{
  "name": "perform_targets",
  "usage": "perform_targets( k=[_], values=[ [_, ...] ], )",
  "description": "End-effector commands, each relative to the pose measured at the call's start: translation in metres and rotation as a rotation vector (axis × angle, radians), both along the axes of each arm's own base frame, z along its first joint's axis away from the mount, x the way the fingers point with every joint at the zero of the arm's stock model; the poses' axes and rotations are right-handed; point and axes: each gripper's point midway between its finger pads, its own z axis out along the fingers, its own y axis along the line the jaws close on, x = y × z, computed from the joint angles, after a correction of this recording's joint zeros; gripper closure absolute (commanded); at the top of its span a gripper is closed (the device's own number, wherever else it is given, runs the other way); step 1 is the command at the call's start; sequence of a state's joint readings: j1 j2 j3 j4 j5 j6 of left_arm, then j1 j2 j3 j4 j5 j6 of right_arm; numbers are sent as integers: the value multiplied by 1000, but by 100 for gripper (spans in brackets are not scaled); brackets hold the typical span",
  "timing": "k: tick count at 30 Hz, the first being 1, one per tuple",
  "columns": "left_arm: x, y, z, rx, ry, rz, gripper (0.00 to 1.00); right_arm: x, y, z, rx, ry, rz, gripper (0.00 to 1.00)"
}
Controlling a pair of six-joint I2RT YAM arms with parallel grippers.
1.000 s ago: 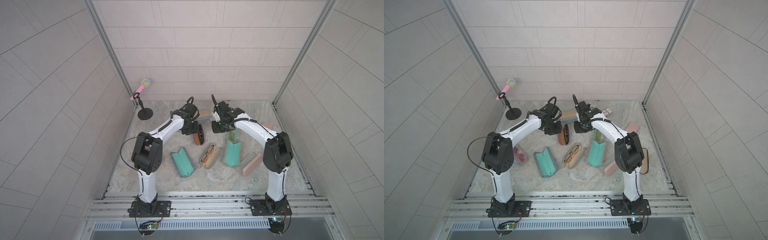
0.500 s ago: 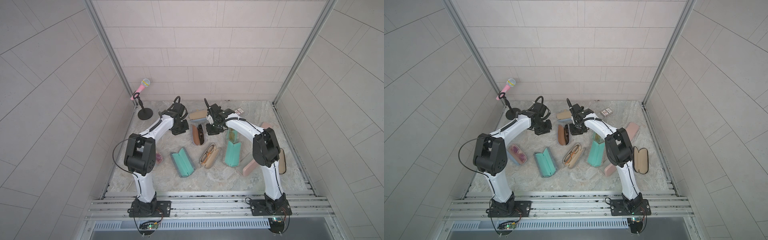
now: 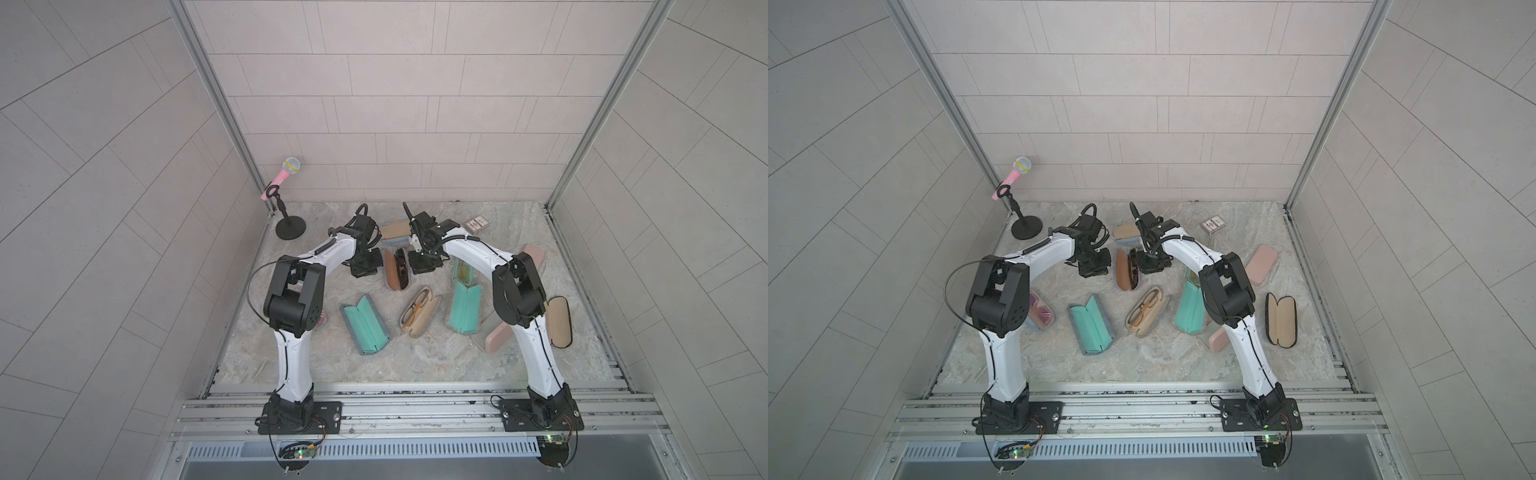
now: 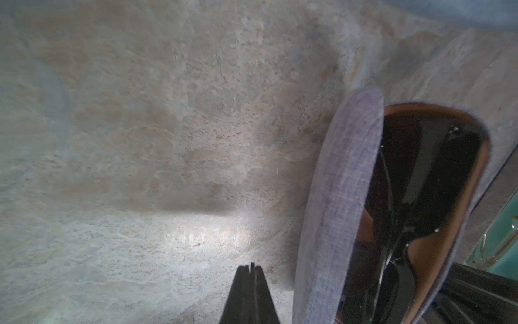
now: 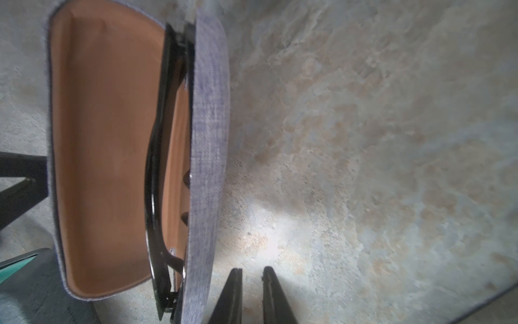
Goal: Close the glasses case
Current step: Close the glasses case at the center of the board.
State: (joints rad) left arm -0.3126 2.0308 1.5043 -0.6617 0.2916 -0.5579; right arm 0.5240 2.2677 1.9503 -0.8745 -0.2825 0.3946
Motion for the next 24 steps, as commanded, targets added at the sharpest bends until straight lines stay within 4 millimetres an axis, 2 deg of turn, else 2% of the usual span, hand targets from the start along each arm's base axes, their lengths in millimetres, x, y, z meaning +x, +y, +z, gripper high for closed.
perform_targets(
  k=[1, 17, 24],
  values=[
    [0, -5, -7, -2, 11, -10, 100, -4, 6, -3, -13, 15, 30, 82],
    [-2, -46, -4, -14, -3, -63, 100, -12, 26, -7, -11, 28, 80, 80],
    [-4, -59, -1, -21, -12, -82, 100, -17, 42, -1, 21, 22, 130, 80]
  ],
)
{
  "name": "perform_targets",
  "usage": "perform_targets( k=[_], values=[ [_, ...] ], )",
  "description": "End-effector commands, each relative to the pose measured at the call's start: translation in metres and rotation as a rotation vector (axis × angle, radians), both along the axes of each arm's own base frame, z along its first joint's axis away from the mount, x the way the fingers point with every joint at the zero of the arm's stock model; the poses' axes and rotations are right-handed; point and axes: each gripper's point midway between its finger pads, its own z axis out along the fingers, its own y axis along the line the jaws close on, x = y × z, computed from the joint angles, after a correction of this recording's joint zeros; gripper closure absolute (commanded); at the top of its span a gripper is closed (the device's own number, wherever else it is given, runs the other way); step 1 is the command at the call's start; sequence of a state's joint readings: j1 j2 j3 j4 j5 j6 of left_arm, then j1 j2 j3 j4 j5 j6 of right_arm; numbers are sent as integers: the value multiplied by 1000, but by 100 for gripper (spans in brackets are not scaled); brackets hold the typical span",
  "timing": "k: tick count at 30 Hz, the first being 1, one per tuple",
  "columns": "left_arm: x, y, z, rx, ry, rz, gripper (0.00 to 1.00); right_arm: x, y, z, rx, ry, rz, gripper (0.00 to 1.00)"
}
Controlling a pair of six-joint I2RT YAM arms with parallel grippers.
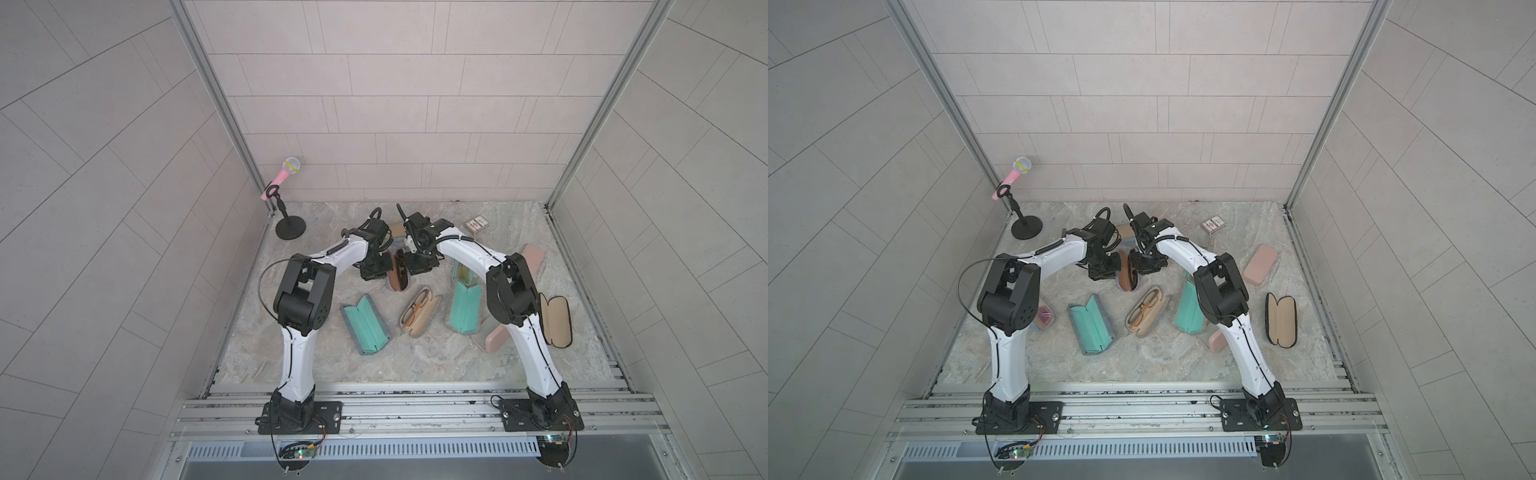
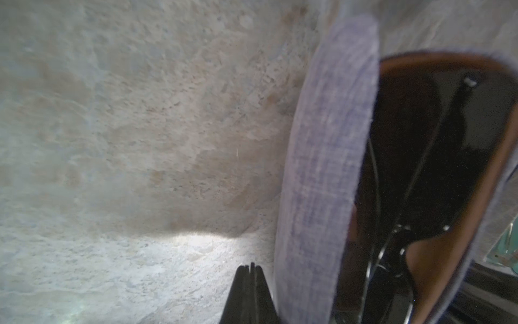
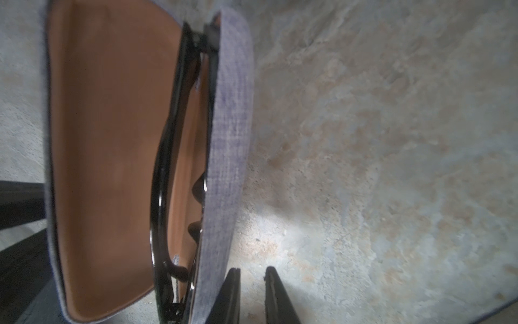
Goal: Close the glasses case
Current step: Close the glasses case at the center of the board.
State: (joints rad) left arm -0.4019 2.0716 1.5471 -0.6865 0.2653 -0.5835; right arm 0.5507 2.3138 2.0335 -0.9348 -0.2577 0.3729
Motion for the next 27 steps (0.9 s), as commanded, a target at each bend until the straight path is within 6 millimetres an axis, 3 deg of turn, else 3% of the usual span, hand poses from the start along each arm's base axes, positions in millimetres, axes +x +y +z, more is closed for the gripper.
perform_targets(
  k=[1, 17, 27],
  values=[
    [7, -27, 7, -51, -31, -27, 100, -16, 34, 2, 63, 21, 96, 80],
    [9, -34, 13, -63, -43, -41, 100, -24, 53, 8, 151, 37, 153, 79],
    [7, -26, 33, -54, -76, -30, 100, -18, 28, 22, 113, -31, 73, 79]
  ],
)
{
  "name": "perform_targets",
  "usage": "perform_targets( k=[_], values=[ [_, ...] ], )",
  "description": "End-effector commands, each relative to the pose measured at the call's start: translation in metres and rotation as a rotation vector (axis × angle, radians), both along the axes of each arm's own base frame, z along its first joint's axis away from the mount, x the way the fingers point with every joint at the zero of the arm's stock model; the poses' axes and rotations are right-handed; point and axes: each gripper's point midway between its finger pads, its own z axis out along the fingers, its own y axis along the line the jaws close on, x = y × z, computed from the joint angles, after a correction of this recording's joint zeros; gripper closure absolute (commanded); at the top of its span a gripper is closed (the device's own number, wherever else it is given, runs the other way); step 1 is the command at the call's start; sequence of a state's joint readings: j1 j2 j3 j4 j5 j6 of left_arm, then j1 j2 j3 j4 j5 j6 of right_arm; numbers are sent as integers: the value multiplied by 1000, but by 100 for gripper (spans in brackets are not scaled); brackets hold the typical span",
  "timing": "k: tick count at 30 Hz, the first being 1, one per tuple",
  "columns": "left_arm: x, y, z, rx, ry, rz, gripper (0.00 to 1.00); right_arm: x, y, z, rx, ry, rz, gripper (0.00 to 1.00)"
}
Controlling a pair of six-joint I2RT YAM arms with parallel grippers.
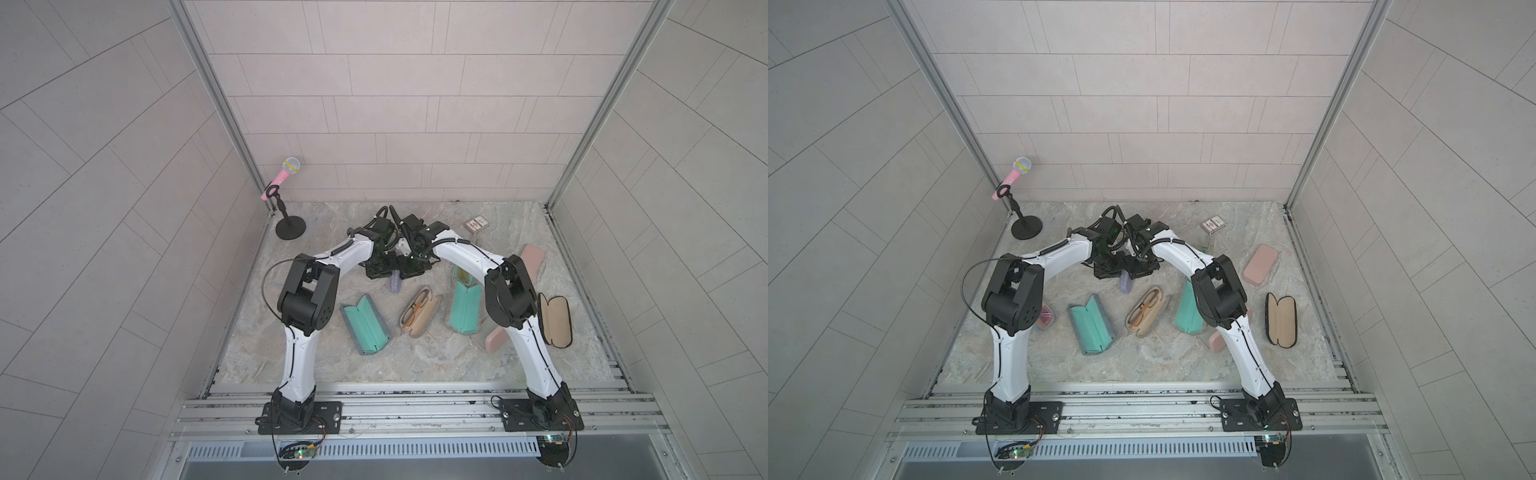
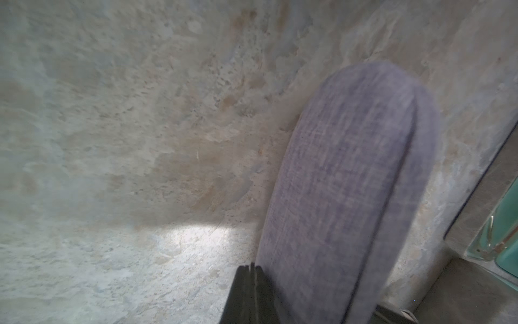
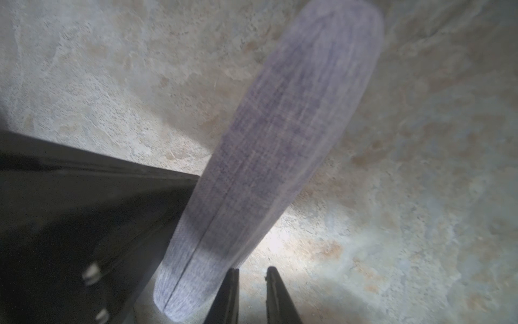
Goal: Close the glasses case
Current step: Close the glasses case at the center of the board, then pick up the glasses case at the center of the board.
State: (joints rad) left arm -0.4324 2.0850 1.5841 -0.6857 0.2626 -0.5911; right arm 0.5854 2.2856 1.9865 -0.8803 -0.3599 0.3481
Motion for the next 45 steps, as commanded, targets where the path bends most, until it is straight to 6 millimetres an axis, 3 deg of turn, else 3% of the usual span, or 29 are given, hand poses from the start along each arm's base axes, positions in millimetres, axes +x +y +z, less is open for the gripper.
perform_targets(
  k=[1, 4, 10, 14, 20, 25, 31, 39, 41, 45],
  values=[
    [4, -8, 31, -46, -62, -6, 100, 1, -6, 19, 14, -54, -31, 78],
    [2, -4, 43, -43, -82, 0, 99, 1, -21, 31, -4, -92, -70, 77],
    [1, 2, 66, -40, -124, 5, 87, -5, -52, 60, -28, -167, -137, 75],
    [-1, 2, 78, -51, -144, 3, 71, -11, -76, 85, -26, -226, -195, 70],
    [-8, -9, 78, -51, -137, -40, 38, -29, -109, 122, -4, -297, -255, 49],
    [-10, -25, 69, -28, -123, -90, 26, -51, -124, 128, -24, -298, -254, 41],
    [-8, -37, 47, 24, -85, -127, 25, -68, -134, 120, -37, -277, -260, 40],
    [-5, -40, 17, 69, -38, -129, 26, -74, -141, 109, -56, -263, -259, 39],
    [-4, -40, 13, 74, -31, -129, 30, -74, -141, 106, -57, -254, -257, 39],
    [-3, -40, 8, 81, -21, -131, 54, -74, -140, 99, -56, -240, -255, 39]
  ],
)
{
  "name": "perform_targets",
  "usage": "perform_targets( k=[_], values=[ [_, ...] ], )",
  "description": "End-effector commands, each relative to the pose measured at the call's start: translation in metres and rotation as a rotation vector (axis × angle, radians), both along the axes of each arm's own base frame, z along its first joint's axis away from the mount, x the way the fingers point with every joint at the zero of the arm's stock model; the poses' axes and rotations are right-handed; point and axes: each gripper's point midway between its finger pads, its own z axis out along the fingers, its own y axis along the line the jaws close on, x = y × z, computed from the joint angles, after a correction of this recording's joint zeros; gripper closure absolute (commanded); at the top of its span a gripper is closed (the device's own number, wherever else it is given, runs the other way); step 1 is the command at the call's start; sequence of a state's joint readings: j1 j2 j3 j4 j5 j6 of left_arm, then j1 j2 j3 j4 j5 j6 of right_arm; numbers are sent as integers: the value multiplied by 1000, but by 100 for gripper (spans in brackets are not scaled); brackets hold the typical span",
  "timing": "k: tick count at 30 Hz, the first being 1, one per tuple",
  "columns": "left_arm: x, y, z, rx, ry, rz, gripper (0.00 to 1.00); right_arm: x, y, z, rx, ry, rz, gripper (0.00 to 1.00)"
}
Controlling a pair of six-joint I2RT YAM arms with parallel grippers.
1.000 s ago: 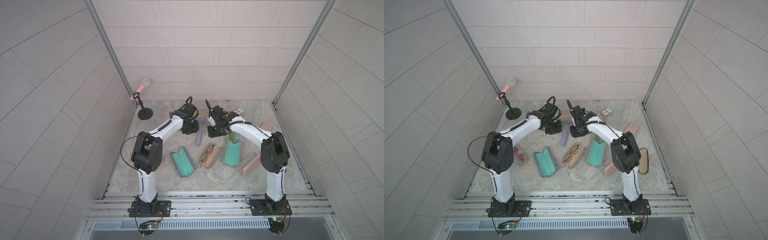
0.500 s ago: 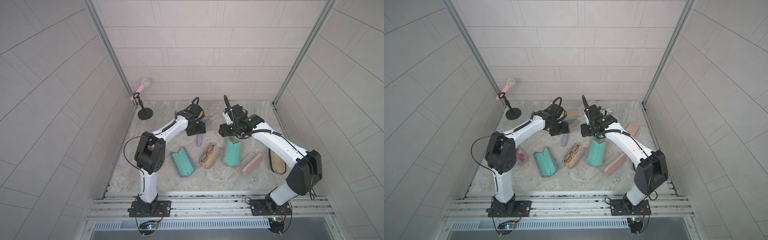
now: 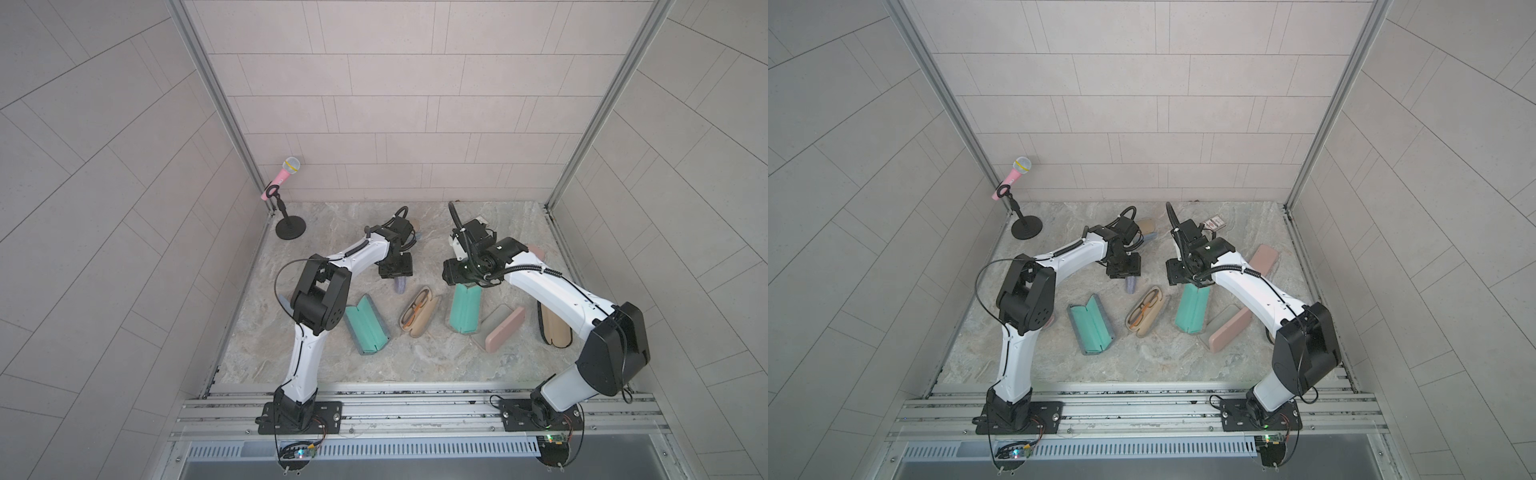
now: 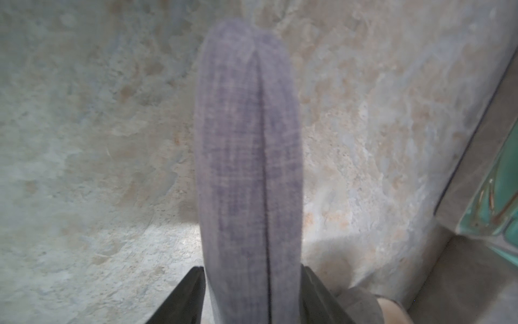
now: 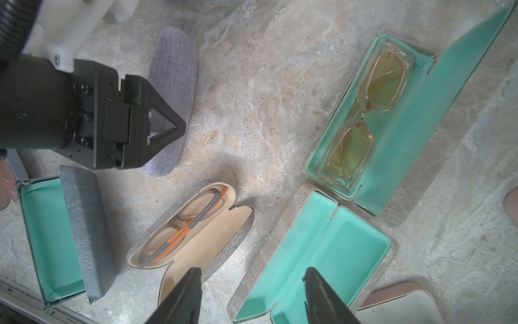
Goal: Close the glasses case
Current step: Pick up the glasses case at the center of the board, then place the glasses case at the center of the board.
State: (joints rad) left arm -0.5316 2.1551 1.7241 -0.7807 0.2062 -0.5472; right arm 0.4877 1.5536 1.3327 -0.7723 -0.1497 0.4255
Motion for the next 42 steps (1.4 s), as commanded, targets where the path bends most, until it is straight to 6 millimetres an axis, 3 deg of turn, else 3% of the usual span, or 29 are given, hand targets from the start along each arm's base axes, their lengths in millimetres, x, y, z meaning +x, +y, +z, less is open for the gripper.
perform_targets(
  k=[1, 6, 12, 18, 22, 28, 36, 42],
  values=[
    [4, -2, 4, 15, -10, -5, 58, -3, -4, 0, -4, 0, -4, 39],
    [6, 0, 17, 17, -36, -1, 71, -4, -3, -3, 6, 11, -1, 40],
    [8, 22, 59, 36, -99, 25, 71, -9, -1, 2, 27, 8, 7, 40],
    [10, 80, 107, 74, -169, 117, 71, -12, 4, 5, 59, 13, 17, 40],
    [15, 134, 122, 85, -184, 225, 71, -12, 6, 5, 68, 13, 18, 41],
    [26, 192, 99, 109, -117, 339, 71, -13, 9, 5, 77, 14, 29, 40],
    [35, 237, 56, 157, -26, 426, 71, -19, 14, -18, 88, 72, 48, 40],
    [35, 274, 39, 179, 15, 503, 71, -24, 15, -29, 93, 103, 55, 40]
  ],
)
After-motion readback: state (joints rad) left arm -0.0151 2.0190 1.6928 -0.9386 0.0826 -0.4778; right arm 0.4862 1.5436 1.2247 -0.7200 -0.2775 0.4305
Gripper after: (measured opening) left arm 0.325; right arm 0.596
